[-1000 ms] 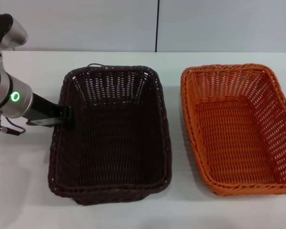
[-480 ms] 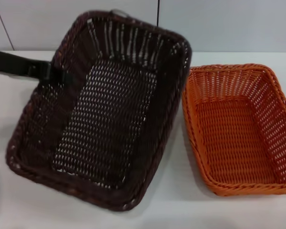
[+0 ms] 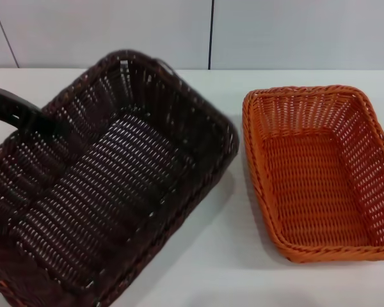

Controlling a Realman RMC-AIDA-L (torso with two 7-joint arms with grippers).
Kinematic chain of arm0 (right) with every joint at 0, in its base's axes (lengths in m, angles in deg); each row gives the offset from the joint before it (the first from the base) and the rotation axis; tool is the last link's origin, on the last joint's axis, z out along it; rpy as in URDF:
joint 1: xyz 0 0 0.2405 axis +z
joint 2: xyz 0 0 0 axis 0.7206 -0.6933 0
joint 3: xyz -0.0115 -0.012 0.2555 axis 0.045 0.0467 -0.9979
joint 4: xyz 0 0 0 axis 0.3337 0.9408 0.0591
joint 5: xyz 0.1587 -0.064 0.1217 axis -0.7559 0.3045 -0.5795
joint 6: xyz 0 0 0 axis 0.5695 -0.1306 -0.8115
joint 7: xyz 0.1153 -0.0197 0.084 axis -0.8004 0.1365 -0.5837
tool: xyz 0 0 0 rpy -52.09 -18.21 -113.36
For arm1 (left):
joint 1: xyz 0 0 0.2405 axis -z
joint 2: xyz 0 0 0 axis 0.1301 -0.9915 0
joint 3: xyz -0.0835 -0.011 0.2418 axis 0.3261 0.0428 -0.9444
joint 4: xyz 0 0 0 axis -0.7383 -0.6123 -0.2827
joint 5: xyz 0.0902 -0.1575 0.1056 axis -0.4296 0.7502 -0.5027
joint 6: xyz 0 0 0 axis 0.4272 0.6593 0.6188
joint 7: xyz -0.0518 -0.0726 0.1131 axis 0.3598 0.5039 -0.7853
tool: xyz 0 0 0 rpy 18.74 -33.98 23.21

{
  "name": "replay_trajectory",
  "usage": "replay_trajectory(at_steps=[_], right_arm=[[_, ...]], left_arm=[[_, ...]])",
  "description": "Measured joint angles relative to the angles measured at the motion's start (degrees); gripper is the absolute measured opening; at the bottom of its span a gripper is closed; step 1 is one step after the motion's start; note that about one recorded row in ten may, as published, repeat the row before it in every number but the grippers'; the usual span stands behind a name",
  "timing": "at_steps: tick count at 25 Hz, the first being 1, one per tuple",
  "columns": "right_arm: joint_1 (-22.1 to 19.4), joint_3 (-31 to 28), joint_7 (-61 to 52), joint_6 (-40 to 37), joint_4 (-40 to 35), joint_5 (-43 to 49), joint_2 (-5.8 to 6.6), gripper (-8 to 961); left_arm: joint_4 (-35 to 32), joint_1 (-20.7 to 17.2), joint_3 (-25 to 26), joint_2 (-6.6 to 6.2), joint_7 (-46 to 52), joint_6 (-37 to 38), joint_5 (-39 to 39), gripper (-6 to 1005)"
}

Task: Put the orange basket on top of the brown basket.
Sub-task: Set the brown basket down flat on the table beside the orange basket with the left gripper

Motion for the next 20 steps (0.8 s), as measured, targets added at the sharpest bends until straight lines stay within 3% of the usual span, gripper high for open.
replay_trajectory(at_steps=[6,7,8,11,12,15,16,20], right_arm=[[-0.54,-0.16,-0.10,-0.52,0.00,-0.14,-0.70,541],[-0.61,-0.19,-0.12,-0.89,0.00,-0.17,-0.81,541],[-0.67,-0.24,-0.13,-1.28,0.00,-0.22,-0.93,541],[-0.85,-0.30,-0.14,-2.06,0.01,-0.71,-1.15,541],[-0.91,-0.31,-0.15,-2.09,0.04,-0.79,-1.17,541],[-1.11,-0.32,-0.15,-2.13,0.51,-0.84,-1.22,541],[-1.16,-0.29,-0.16,-2.15,0.68,-0.85,-1.33,541],[-1.46,-0.20,-0.18,-2.20,0.88,-0.87,-1.84,541]], left_arm=[[-3.95,5.50,-9.11,2.79,-7.43,2.34,-9.74,153],[-3.95,5.50,-9.11,2.79,-7.43,2.34,-9.74,153],[-6.96,8.60,-11.91,4.65,-8.05,5.10,-14.78,153],[-9.69,11.48,-12.60,6.93,-9.36,7.86,-18.13,153],[-10.42,12.76,-12.29,8.65,-11.08,9.57,-18.39,153],[-10.85,14.08,-12.14,10.69,-13.22,12.17,-17.65,153],[-11.65,14.78,-12.62,11.24,-13.80,13.49,-16.27,153],[-15.98,16.68,-14.23,11.20,-15.15,14.93,-10.25,153]])
